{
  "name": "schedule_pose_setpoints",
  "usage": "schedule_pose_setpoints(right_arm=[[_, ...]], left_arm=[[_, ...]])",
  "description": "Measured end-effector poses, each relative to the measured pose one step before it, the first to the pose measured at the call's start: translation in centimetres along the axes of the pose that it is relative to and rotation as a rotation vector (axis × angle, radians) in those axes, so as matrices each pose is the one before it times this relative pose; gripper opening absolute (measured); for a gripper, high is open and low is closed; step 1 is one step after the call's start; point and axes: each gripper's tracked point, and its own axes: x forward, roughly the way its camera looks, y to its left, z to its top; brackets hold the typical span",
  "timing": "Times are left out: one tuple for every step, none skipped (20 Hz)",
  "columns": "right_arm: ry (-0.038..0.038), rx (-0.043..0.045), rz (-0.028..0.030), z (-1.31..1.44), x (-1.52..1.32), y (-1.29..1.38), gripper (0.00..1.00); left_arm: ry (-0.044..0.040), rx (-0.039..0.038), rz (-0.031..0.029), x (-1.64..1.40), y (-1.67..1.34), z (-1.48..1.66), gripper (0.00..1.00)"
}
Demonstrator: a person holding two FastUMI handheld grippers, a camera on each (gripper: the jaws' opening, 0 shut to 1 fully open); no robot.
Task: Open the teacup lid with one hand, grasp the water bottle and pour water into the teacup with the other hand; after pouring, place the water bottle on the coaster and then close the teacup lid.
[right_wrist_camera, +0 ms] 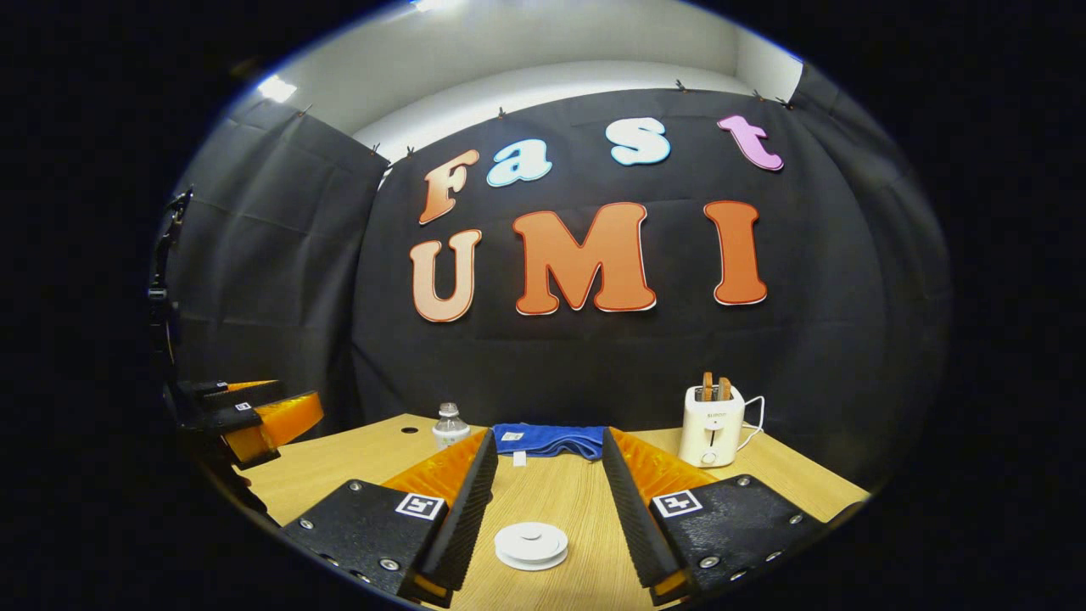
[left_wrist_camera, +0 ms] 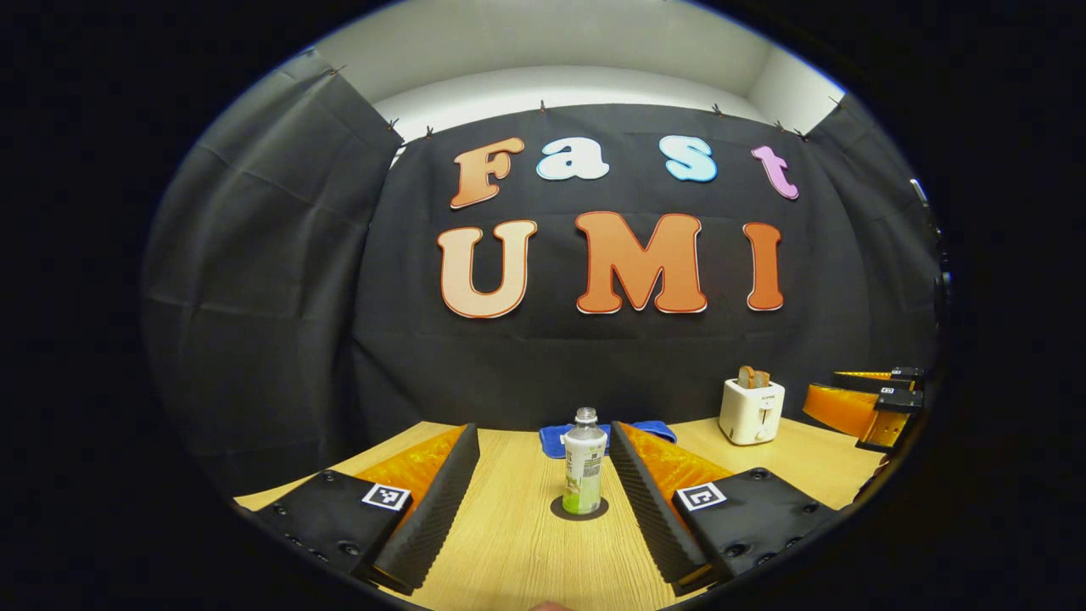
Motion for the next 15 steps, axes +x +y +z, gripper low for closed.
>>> schedule_pose_setpoints(right_arm=[[0.00111,0.00111,0.00408,0.053,-0.127,0.160,0.74],[-0.00077,0.00246,0.00598,0.143,-0.136,0.167,0.70],[-0.00167,0.00043,0.00702,0.090,-0.092,0.174,0.70],[-0.00158,-0.00245,0.00389,0.070,0.003,0.064,0.70],[0.00045,-0.00525,0.00251,-0.022,0.002,-0.050,0.70],[0.00286,-0.00604,0.00211,-0.133,0.025,-0.015,0.74],[0.00332,-0.00302,0.00208,-0.149,0.050,-0.077,0.70],[0.00203,-0.00091,0.00307,-0.111,0.071,0.101,0.74],[0.00227,-0.00039,0.00031,-0.137,0.108,-0.140,0.75],[0.00223,-0.00060,-0.00080,-0.055,0.015,-0.095,0.74],[0.00041,-0.00039,-0.00182,0.047,0.026,-0.034,0.74],[0.00063,-0.00093,-0.00098,-0.138,0.019,-0.016,0.74],[0.00100,-0.00134,-0.00088,-0.084,0.051,0.045,0.75],[0.00161,-0.00254,0.00132,-0.043,0.092,0.084,0.75],[0.00047,-0.00266,0.00124,-0.046,0.067,0.075,0.74]], left_arm=[[-0.00284,0.01366,0.00588,-0.354,0.196,0.240,0.98],[-0.00178,0.00696,0.00471,-0.198,0.129,0.240,0.98],[0.00198,-0.00106,0.00265,-0.284,0.006,0.094,0.98],[-0.00065,-0.00783,0.00042,-0.146,-0.043,0.117,0.98],[-0.00294,-0.01021,0.00090,0.036,0.032,0.186,0.98],[-0.00172,-0.00670,0.00306,-0.010,0.036,-0.003,0.98],[-0.00396,-0.00386,0.00549,0.096,0.160,0.099,0.98],[-0.00343,-0.00482,0.00460,0.032,0.166,-0.024,0.98],[-0.00308,-0.00623,0.00107,0.108,0.007,0.061,0.98],[-0.00314,-0.00479,0.00052,0.089,0.035,-0.053,0.98],[-0.00030,-0.00108,0.00139,0.026,0.078,-0.072,0.98],[-0.00092,0.00103,0.00485,-0.028,0.188,-0.048,0.98],[0.00248,0.00259,0.00406,-0.060,0.210,-0.053,0.98],[-0.00018,-0.00160,0.00650,0.099,0.202,-0.116,0.98],[0.00140,-0.00262,0.00313,0.072,0.167,-0.015,0.98]])
